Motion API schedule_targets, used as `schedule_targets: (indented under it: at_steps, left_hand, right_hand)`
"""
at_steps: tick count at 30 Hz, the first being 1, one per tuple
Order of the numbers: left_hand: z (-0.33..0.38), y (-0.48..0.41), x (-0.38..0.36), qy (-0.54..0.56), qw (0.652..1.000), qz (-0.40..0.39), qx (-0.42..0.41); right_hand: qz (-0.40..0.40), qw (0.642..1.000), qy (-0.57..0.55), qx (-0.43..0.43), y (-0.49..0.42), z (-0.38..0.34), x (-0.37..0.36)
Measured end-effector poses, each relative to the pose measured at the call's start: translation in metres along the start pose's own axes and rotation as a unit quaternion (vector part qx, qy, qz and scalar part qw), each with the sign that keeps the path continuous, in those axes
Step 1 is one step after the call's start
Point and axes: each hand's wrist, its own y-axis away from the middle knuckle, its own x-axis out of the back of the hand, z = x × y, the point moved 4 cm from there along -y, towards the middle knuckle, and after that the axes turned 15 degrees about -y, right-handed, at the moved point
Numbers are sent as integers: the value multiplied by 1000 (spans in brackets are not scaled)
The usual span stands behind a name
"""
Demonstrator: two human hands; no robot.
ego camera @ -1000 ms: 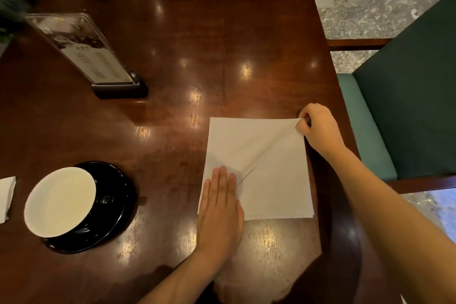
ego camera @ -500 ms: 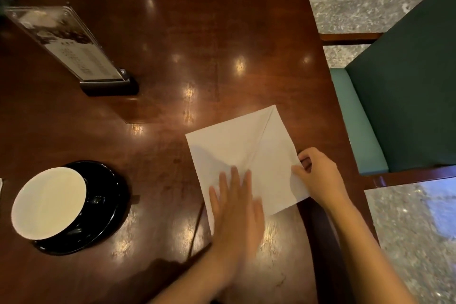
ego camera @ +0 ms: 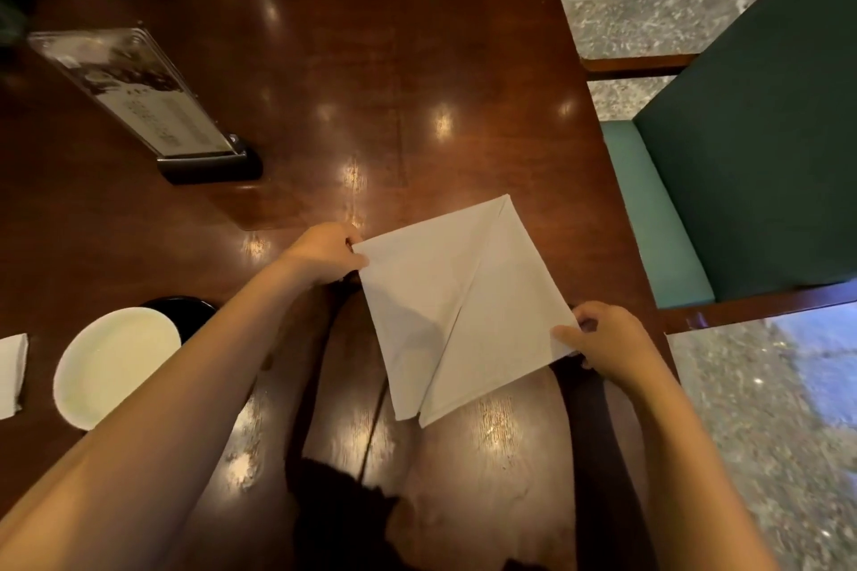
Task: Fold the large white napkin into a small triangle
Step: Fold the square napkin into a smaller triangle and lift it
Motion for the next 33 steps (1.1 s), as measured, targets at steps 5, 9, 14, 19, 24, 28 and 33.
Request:
schedule_targets:
  at_steps: [5,9,14,19,24,28,33]
  left_hand:
    - [9,7,-6,206,978,-41,1]
    - [8,12,-7,270,963,-3,0]
    - [7,18,-10,359,933,10,-2]
    - [-8,22,-11,523,851,-42,-3]
    - [-8,24,-13,442,894,-66,-25]
    - [-5,18,-11,414,909,-45,8]
    - [3,19,-6,363,932,10,20]
  right_hand:
    - [42,997,-67,7,5,4,-6]
    - [61,984,-165,16,9,9,-5]
    - [91,936,-339,11,18,2,1]
    - [76,912,-402,-23,12,-7,2]
    - [74,927,-366,-22,3,-9,-2]
    - [88,937,-333,-54,-1,1,-5]
    - [154,962,-225,-21,3,4,-8]
